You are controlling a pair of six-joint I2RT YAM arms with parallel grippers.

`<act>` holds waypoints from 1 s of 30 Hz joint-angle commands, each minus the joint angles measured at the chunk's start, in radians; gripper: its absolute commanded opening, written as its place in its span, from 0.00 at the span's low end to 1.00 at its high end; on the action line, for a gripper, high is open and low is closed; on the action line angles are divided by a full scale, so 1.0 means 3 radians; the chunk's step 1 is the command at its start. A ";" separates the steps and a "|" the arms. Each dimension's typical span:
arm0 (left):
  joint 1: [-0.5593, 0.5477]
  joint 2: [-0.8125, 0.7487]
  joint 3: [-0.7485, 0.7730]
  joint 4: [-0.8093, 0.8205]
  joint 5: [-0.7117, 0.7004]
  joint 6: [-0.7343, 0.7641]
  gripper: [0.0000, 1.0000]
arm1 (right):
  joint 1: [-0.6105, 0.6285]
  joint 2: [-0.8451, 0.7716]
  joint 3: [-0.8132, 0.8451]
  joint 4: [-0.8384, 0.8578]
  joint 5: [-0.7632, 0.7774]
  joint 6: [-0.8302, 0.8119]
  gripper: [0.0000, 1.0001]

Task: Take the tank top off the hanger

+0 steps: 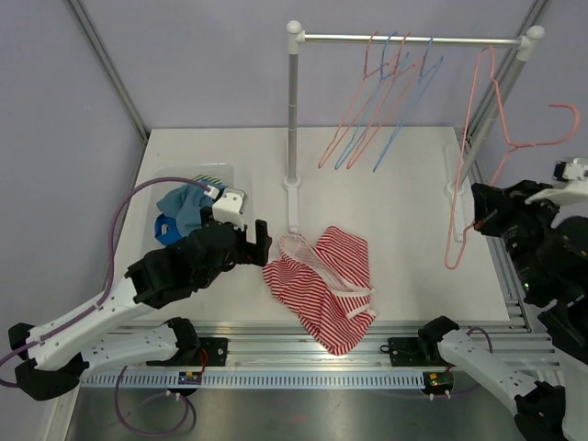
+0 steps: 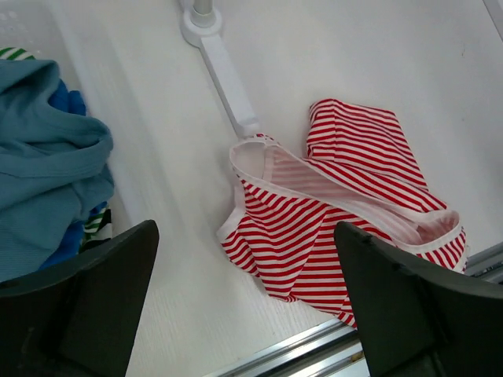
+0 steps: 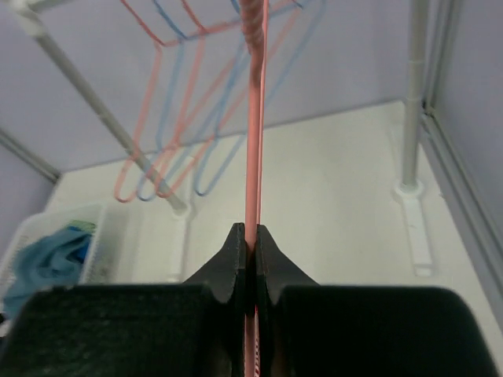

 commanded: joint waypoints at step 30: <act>-0.0019 -0.0353 0.0046 -0.0583 0.0081 -0.0138 0.99 | -0.1460 0.3401 0.2922 -0.1006 -0.0718 -0.0851 0.00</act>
